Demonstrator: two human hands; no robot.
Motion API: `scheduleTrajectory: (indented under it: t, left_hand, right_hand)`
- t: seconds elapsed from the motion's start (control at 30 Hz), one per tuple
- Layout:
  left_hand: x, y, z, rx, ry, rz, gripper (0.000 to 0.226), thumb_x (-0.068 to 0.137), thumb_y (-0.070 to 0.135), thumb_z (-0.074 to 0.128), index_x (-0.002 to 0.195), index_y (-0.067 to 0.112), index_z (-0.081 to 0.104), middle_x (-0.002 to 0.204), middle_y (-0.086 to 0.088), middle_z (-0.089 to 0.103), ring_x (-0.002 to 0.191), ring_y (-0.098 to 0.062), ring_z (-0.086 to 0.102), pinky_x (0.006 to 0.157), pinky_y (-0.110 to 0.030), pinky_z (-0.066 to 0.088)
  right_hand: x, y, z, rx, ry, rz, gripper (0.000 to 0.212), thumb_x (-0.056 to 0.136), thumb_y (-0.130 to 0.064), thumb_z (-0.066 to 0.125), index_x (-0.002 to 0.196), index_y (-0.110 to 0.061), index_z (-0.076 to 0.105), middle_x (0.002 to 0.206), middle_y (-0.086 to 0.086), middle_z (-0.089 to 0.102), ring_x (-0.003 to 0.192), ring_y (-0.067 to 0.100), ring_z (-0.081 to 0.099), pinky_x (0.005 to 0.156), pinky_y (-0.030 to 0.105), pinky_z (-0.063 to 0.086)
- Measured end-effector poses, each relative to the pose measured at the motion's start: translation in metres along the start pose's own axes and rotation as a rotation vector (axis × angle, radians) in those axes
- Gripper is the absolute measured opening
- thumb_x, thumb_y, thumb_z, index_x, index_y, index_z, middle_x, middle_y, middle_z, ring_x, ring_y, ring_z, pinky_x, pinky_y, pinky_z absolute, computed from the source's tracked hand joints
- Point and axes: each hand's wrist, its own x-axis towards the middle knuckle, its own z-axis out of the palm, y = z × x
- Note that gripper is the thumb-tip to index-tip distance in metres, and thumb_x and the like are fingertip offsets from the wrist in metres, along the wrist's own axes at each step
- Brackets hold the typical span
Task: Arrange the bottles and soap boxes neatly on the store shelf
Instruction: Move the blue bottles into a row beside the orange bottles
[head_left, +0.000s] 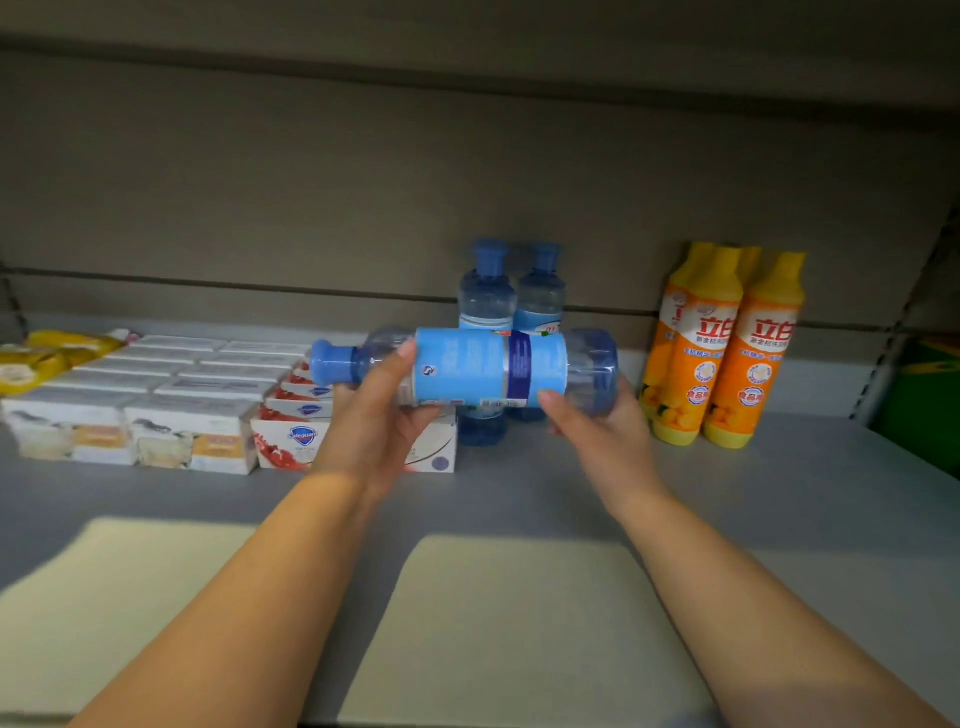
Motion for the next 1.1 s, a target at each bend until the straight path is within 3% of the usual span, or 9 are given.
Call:
scheduleTrajectory:
  t: [0.13,0.27,0.43,0.5,0.6,0.7,0.83,0.93,1.1]
  left_hand:
    - [-0.001,0.000,-0.004,-0.093,-0.038,-0.110,0.043,0.070,0.047,0.068,0.097,0.014,0.062,0.092,-0.006,0.072,0.088,-0.019,0.070,0.069,-0.034,0.057]
    - [-0.003,-0.002,-0.001,-0.028,0.038,-0.239,0.056,0.064,0.054,0.069,0.103,0.015,0.063,0.101,-0.009,0.072,0.093,-0.022,0.070,0.071,-0.036,0.059]
    - [-0.004,-0.013,-0.003,0.155,-0.079,-0.093,0.059,0.071,0.021,0.075,0.123,0.025,0.046,0.118,-0.002,0.066,0.101,-0.016,0.067,0.085,-0.036,0.056]
    - [-0.006,-0.013,-0.003,0.196,-0.186,-0.033,0.062,0.069,0.003,0.068,0.120,0.033,0.050,0.112,0.003,0.068,0.100,-0.014,0.066,0.088,-0.035,0.053]
    - [-0.007,-0.014,-0.005,0.192,-0.233,-0.011,0.055,0.067,0.001,0.063,0.116,0.026,0.057,0.102,0.000,0.070,0.096,-0.015,0.067,0.083,-0.033,0.054]
    - [-0.006,-0.015,-0.002,0.067,-0.095,-0.076,0.038,0.068,0.007,0.073,0.104,0.014,0.063,0.094,-0.002,0.073,0.088,-0.014,0.070,0.075,-0.027,0.057]
    - [-0.004,-0.018,-0.004,-0.227,0.065,-0.287,0.047,0.069,0.035,0.070,0.110,0.012,0.064,0.098,-0.010,0.071,0.086,-0.023,0.071,0.069,-0.033,0.060]
    - [-0.005,-0.022,-0.006,-0.283,-0.011,-0.404,0.042,0.074,0.043,0.064,0.100,0.013,0.074,0.104,-0.010,0.071,0.090,-0.022,0.070,0.063,-0.032,0.059]
    - [-0.011,-0.029,0.000,-0.259,-0.230,-0.669,0.066,0.076,0.049,0.069,0.128,0.009,0.059,0.138,-0.012,0.052,0.124,-0.027,0.052,0.109,-0.039,0.035]
  right_hand:
    - [-0.011,-0.005,-0.007,-0.243,-0.101,-0.476,0.079,0.059,-0.022,0.083,0.123,-0.031,0.039,0.117,-0.004,0.053,0.107,0.003,0.055,0.090,0.021,0.048]
    - [-0.007,-0.009,-0.012,-0.556,-0.061,-0.773,0.058,0.071,-0.037,0.072,0.122,-0.020,0.048,0.114,-0.001,0.051,0.108,0.003,0.047,0.093,0.018,0.043]
    - [0.009,-0.011,-0.013,-0.078,0.122,0.162,0.009,0.084,-0.038,0.063,0.081,-0.031,0.060,0.084,-0.008,0.066,0.072,0.005,0.063,0.054,0.025,0.049]
    - [0.015,-0.009,-0.022,-0.005,0.045,0.544,0.033,0.084,-0.057,0.053,0.078,-0.026,0.060,0.073,-0.003,0.068,0.058,0.011,0.064,0.048,0.025,0.045]
    - [0.017,-0.005,-0.030,0.031,-0.073,0.623,0.040,0.079,-0.066,0.051,0.080,-0.027,0.061,0.069,-0.003,0.069,0.055,0.009,0.065,0.048,0.023,0.044]
    - [0.011,-0.004,-0.019,0.089,-0.053,0.354,0.019,0.083,-0.042,0.063,0.100,-0.032,0.059,0.093,-0.002,0.068,0.070,0.005,0.064,0.044,0.020,0.042]
    - [-0.005,-0.014,0.000,0.090,-0.038,-0.166,0.070,0.066,-0.002,0.078,0.124,-0.026,0.046,0.114,-0.008,0.061,0.093,0.000,0.063,0.063,0.016,0.052]
    - [-0.023,-0.031,0.006,-0.050,-0.094,-0.459,0.082,0.054,-0.025,0.088,0.124,-0.032,0.045,0.119,-0.025,0.057,0.113,0.000,0.055,0.090,0.020,0.048]
    - [-0.039,-0.048,0.018,-0.130,-0.215,-0.733,0.079,0.061,-0.044,0.074,0.128,-0.028,0.037,0.123,-0.037,0.045,0.114,-0.009,0.049,0.095,0.013,0.042]
